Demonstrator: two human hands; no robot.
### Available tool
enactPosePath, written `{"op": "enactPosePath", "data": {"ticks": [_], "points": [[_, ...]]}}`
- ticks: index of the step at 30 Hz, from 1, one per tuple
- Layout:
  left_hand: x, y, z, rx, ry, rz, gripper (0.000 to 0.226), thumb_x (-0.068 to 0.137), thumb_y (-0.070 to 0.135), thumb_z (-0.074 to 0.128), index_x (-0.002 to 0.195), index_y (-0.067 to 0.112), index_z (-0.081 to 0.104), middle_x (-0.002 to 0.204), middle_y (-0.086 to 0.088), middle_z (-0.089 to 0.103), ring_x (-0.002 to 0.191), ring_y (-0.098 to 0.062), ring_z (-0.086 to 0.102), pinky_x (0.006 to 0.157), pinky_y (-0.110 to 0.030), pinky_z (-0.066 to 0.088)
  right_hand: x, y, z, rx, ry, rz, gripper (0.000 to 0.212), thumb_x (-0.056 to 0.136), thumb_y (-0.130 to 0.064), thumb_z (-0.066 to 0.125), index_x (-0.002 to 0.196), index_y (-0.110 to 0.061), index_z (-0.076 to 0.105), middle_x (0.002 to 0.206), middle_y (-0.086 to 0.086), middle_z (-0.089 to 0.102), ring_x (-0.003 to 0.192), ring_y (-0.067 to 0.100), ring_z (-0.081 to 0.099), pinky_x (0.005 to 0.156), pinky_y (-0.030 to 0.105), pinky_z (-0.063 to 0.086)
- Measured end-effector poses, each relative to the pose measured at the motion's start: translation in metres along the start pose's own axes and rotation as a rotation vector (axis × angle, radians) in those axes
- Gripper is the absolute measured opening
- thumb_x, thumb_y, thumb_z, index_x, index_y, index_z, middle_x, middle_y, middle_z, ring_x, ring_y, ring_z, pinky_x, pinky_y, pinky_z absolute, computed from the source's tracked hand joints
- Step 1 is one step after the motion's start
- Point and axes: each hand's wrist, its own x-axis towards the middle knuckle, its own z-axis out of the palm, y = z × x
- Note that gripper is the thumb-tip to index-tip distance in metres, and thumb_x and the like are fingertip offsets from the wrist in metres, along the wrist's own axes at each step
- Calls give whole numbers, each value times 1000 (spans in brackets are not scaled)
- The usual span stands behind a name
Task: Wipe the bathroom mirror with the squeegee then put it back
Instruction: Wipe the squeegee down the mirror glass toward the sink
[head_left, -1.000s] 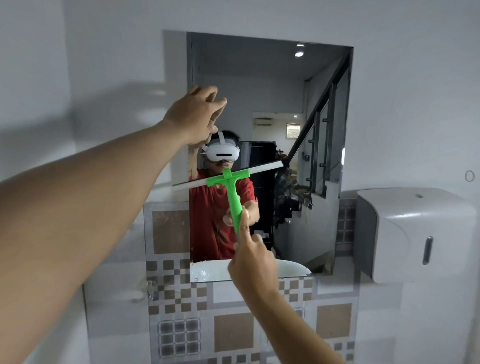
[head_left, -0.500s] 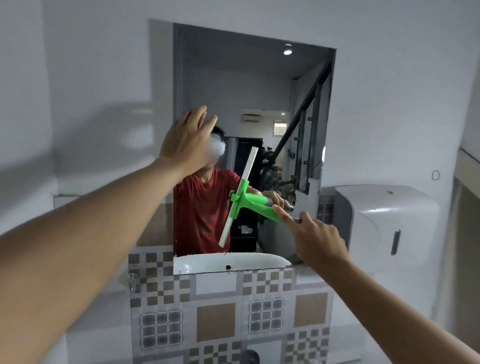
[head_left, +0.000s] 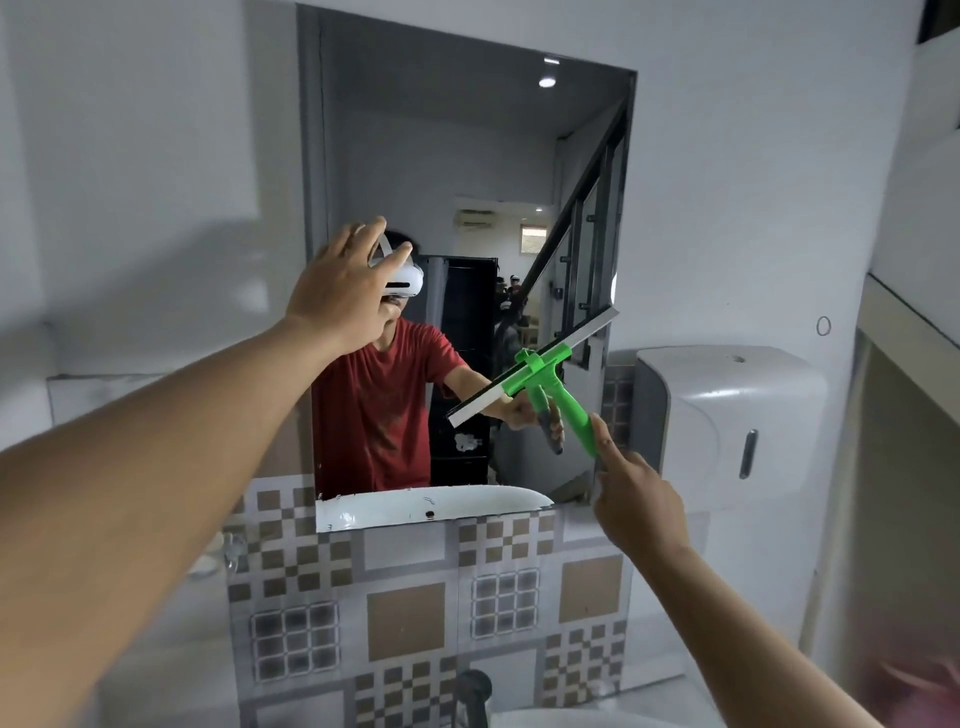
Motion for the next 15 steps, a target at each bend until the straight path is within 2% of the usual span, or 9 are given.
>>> {"op": "enactPosePath", "data": {"ticks": [3,8,12,15], "points": [[0,0,-3,2,-11,1,77,82,32,76,151,19,43,159,-17,32,142,-40,30,110,-57,38,-13,-12,14,77,-23,75,85,95,-11,53,158,-37,3,93,7,59,65,22,53,46,28,33],[1,-2,-6,3,-27,14,81,81,36,78,152,20,41,159,-17,30,141,-41,30,110,-57,40,-37,-25,39,240,-72,192,83,98,-10,52,159,-35,2,103,11,68,65,16,50,44,22,27],[-8,0,-3,12,17,11,80,79,35,78,149,15,44,156,-20,32,138,-42,32,109,-56,40,-52,-37,54,324,-118,285,84,99,-10,53,159,-35,0,107,10,69,62,10,51,46,24,41],[-17,4,3,2,19,3,75,81,33,77,147,14,45,154,-20,34,135,-43,34,107,-57,40,-64,-48,67,375,-162,357,87,97,-9,55,159,-36,1,111,8,70,70,16,61,56,36,57]]}}
